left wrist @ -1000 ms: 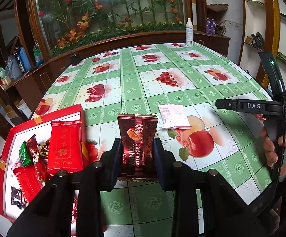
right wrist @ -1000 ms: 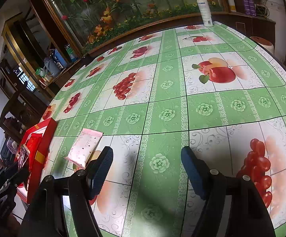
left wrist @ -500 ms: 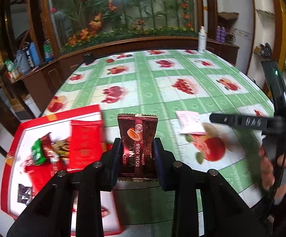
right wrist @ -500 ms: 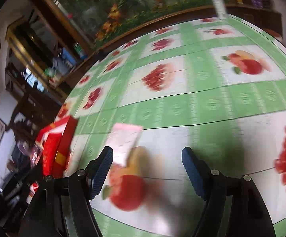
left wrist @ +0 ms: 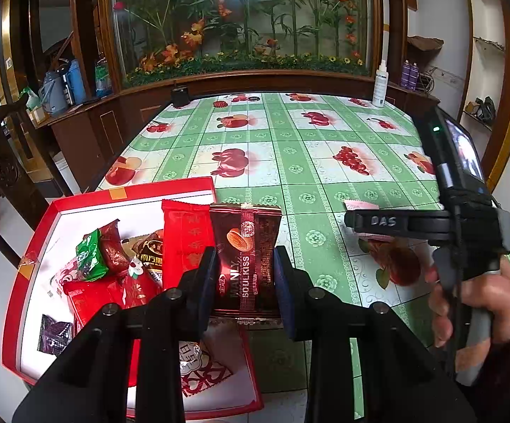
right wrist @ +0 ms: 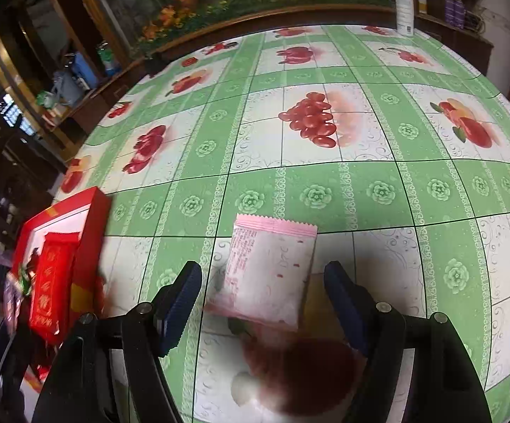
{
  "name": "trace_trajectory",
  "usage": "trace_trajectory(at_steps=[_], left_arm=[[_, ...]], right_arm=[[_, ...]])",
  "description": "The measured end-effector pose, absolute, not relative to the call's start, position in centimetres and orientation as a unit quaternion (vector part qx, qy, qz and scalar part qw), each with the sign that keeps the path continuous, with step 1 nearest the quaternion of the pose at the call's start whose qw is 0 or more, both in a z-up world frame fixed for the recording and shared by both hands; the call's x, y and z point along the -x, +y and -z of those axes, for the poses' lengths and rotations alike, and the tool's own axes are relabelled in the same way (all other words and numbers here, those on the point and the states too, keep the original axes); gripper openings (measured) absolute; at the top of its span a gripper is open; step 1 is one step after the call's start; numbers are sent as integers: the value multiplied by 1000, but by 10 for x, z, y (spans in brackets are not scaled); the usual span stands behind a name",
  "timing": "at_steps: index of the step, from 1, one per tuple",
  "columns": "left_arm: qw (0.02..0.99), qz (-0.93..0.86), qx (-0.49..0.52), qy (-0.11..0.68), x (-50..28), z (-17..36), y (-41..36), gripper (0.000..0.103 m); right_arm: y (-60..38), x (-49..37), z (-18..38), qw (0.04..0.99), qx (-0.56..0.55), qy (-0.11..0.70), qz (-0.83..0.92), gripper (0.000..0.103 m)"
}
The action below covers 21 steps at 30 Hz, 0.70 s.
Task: Organize snacks
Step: 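Grasp the pink paper card with the right tool while the left holds the Sour Kiss packet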
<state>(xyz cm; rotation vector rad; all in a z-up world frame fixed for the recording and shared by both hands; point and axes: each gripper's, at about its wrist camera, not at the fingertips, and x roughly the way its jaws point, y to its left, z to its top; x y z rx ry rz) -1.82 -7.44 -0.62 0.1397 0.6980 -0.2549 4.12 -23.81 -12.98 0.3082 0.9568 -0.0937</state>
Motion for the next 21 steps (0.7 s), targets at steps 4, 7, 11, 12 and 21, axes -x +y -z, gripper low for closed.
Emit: trace_trajectory(at_steps=[4,7,11,12,21], left_arm=[[930,124,-65,340,18,6,-72,29],[931,122,-65,339,18,6,-72,29],[932,119,-67,336,18,6,-73,29],[932,118,-68,335,19,6,-72,29],[935,108,-69,331,19,5,-70,29]], right_arm=[[-224,-42,135,883,-79,454,88,64],[-222,-39,136,890,-54,443,97,49],[-229,-33,135,893,-52,438,89,46],[-231,-31,134,894,-52,437,88,45],[-249,-14,130,894,-94,435,61,42]])
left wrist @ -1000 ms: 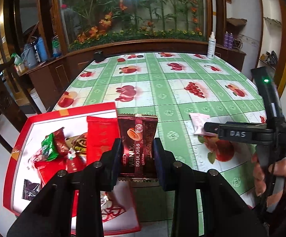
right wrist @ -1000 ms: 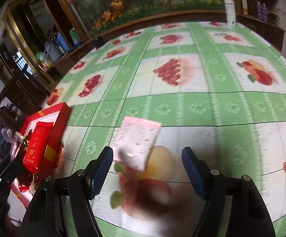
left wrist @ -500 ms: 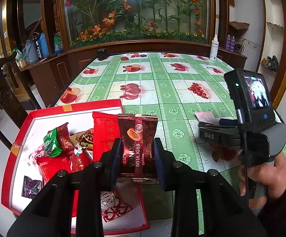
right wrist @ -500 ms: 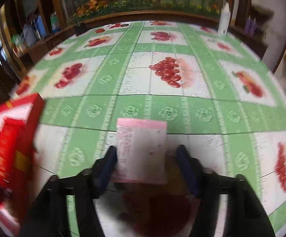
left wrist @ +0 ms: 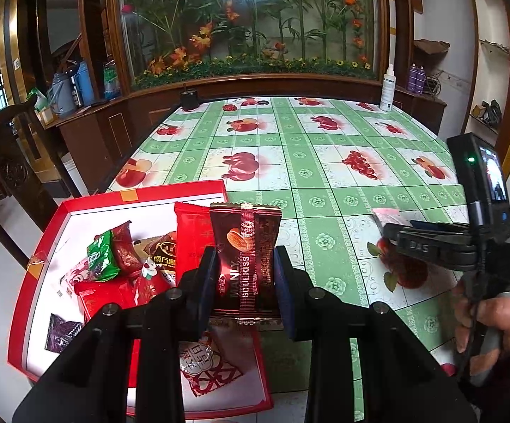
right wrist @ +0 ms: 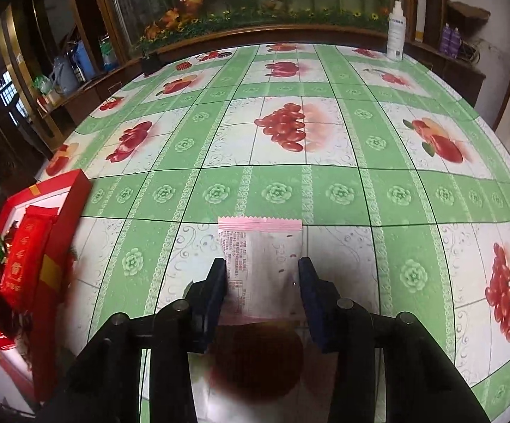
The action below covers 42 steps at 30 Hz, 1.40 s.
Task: Organize snacks
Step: 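Grasp the pink paper card with the right tool while the left holds the Sour Kiss packet, then carry both items over the tray and open both tools to drop them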
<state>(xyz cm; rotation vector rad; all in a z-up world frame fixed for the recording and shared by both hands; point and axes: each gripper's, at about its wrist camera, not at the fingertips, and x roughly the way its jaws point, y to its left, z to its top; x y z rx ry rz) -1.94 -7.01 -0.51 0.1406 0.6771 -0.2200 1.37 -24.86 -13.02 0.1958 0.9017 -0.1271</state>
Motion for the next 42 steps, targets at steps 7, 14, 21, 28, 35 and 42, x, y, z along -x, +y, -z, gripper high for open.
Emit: trace_trajectory(at_steps=[7,14,21,28,35,42], left_arm=[[936,101,-66,331,19,6,-63,29],[941,84,-54,324,19,-1,-38,29],[953,22,-25,302,15,-19,22,29],[952,-21,-5,305,10,-15,66,29],[948,-29,-6,316,4,-7,70,32],[949,-49,-20,312,15,-6,64,88]], right_arm=[[-249,-5,123,892,-126,433,27,40],[-221,-6,97,891,-161,421,-64,40],[-157,-24,61,896,-144,393,-150,39],[-83,-35,48,899,-102,371,-211,39],[-25,-41,49,902,-54,349,-250,48],[-71,-28,43,912,-130,289,-260,78]])
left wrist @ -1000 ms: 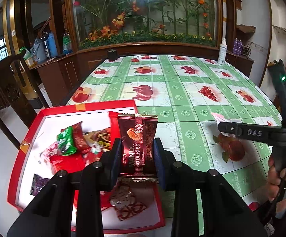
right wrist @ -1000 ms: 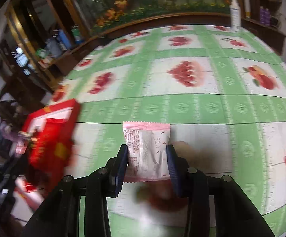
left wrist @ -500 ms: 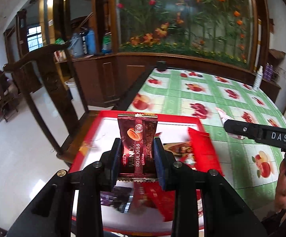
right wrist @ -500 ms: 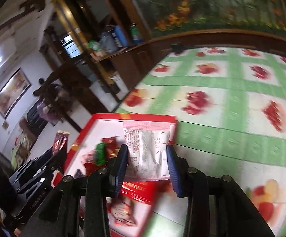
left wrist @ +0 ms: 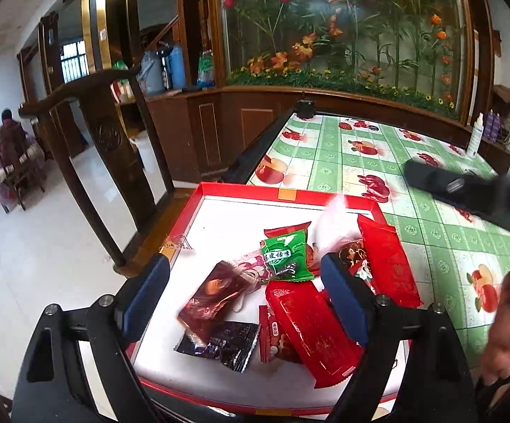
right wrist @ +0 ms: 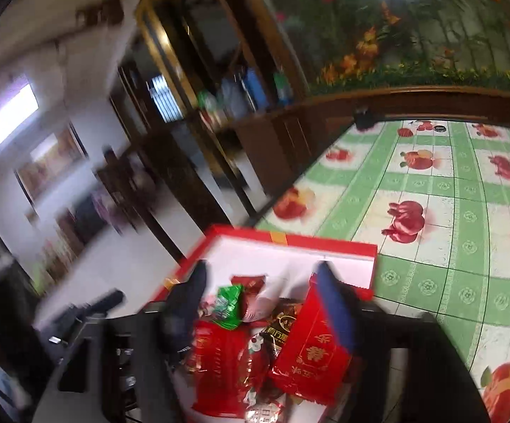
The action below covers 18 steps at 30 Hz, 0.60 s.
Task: Organize snacks
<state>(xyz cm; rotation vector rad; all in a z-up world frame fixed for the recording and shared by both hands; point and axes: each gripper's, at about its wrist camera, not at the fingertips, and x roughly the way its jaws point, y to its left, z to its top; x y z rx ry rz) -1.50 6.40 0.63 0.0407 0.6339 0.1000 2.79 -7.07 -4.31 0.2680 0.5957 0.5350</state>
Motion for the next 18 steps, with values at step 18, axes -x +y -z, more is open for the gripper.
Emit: trace_trajectory(at_steps=[18], left_arm=[[960,-64,-81,262,81,-43,0,88]], right_arm=[[-153,78,41,947,-122,230,-189,78]])
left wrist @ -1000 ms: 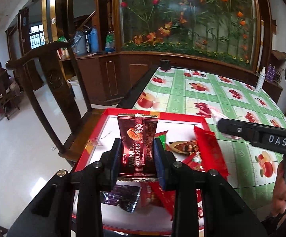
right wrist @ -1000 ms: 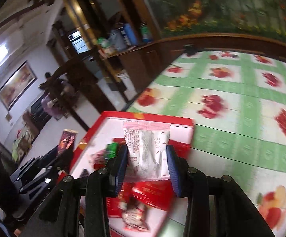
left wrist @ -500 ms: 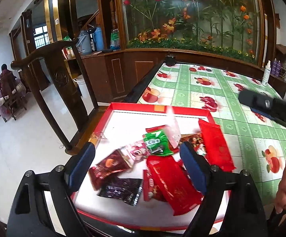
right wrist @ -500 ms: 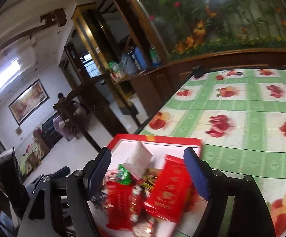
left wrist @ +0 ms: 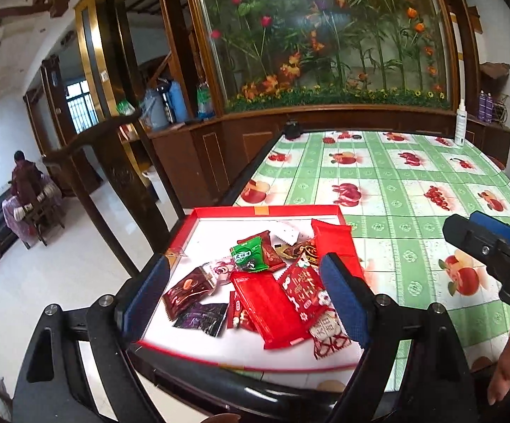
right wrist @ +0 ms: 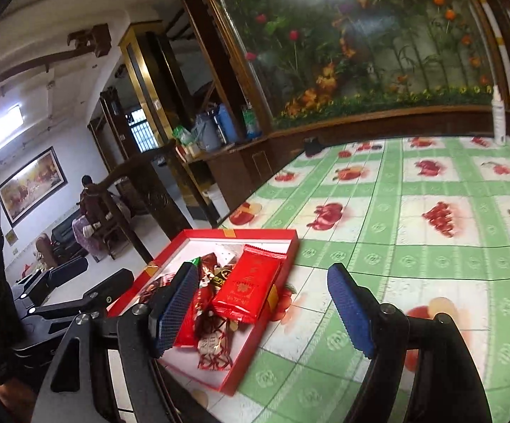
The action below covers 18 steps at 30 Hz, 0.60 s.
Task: Organize snacks
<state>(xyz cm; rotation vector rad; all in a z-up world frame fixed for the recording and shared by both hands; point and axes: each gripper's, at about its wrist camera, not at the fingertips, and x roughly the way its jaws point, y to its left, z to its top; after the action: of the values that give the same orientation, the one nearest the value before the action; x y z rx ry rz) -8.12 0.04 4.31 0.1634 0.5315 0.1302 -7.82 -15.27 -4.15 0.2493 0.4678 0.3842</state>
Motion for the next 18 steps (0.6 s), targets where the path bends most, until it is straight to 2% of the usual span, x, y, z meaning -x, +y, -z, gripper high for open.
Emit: trace_trajectory(at_steps=[11,14,15,18], left_arm=[[972,-44,-78,216,146,-68,-4,89],[975,-43,-73,203,162,-73,-1,95],[977,-45,-70,197,167,-74,1,103],[981,-56,-65,174,176,-77,5,103]], right_arm=[[-153,157,20,959,-102,181,-192,81],[-150,176,13,961,-96,169,-194,85],[-149,181,11,962,-97,166,-196,86],[-144,193,8,961,-97,159,-203,87]])
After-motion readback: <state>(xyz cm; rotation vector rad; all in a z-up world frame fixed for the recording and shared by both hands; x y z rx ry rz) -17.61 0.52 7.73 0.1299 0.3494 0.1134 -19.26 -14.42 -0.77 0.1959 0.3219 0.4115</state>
